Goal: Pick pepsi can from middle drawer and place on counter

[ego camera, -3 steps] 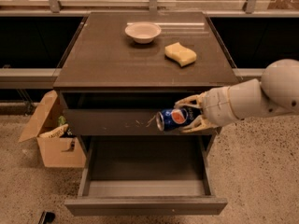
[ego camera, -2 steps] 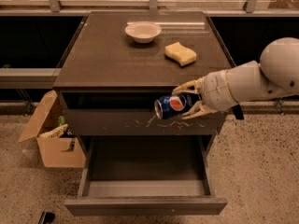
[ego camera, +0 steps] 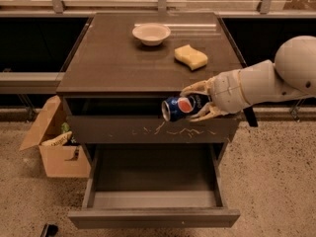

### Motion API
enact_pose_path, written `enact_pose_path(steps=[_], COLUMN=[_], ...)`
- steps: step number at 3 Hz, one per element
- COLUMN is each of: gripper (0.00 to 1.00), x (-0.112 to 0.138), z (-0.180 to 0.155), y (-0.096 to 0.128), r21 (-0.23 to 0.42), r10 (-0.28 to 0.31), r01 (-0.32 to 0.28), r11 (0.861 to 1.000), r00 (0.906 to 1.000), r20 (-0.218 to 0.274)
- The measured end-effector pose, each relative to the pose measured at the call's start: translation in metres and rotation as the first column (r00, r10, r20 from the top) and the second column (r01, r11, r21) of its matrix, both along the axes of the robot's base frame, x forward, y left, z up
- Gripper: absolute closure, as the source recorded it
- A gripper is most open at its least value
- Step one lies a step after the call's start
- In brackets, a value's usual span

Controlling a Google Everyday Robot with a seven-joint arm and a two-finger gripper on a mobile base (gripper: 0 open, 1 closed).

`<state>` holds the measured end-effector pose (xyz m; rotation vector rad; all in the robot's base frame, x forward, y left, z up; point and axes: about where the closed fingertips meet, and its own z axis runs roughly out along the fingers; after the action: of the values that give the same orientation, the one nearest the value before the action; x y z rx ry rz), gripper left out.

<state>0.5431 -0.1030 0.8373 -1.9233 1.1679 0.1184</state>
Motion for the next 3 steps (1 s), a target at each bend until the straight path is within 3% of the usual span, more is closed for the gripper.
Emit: enact_pose_path(steps=[1, 2, 3], gripper=[1.00, 1.00, 1.00], x=[0.021, 0.055, 0.079], z=[0.019, 0.060, 0.091], y=[0.027, 0.053, 0.069], r21=[0.049, 0.109, 0.163], r10=[0.069, 0.118, 0.092], r01=[-0.071, -0.124, -0.103], r11=[0.996, 0.986, 0.981], r00=[0.9971, 0.9911, 0.9928], r20=[0.030, 0.062, 0.077])
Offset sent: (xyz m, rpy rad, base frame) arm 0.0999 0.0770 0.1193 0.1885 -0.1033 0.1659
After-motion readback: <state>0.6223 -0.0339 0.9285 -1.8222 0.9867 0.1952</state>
